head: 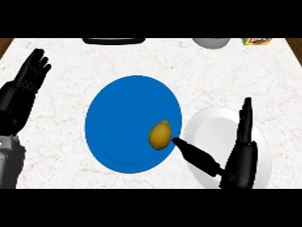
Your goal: Pick the lemon from the plate and place it in the plate
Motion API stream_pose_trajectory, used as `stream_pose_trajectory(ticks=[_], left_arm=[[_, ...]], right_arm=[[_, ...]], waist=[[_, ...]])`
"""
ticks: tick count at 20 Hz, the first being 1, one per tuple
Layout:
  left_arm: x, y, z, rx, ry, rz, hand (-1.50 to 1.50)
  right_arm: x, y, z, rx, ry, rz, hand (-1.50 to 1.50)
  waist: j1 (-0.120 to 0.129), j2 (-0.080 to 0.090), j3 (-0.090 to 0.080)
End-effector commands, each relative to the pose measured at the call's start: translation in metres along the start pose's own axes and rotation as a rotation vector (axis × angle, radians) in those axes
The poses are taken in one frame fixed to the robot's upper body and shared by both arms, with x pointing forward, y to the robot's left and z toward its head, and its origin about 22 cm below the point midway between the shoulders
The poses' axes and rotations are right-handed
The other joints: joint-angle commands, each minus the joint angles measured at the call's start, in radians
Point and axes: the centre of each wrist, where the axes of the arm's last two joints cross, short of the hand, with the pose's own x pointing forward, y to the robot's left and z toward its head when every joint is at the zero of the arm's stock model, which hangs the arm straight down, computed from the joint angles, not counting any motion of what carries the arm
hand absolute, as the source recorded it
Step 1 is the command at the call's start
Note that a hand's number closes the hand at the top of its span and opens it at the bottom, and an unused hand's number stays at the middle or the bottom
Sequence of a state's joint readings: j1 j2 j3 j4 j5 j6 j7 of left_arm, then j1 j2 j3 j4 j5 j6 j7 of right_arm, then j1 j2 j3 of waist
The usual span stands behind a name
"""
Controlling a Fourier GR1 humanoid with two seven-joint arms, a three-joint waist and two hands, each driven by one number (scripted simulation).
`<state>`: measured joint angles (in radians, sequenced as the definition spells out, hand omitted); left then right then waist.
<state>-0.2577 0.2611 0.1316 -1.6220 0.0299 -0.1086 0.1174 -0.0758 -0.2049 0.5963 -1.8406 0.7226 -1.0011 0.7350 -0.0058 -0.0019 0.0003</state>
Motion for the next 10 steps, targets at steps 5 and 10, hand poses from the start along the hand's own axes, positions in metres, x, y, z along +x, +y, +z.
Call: stream_pose_trajectory(ticks=[5,10], left_arm=[[0.005,0.005,-0.007,0.002,0.008,0.002,0.00],[0.003,-0.006,0.000,0.005,-0.003,-0.001,0.00]], right_arm=[[-0.007,-0.074,0.030,0.018,-0.014,0.021,-1.50],[-0.036,-0.081,0.024,-0.035,-0.058,0.105,-1.50]], waist=[[-0.002,0.001,0.000],[0.001,0.001,0.000]])
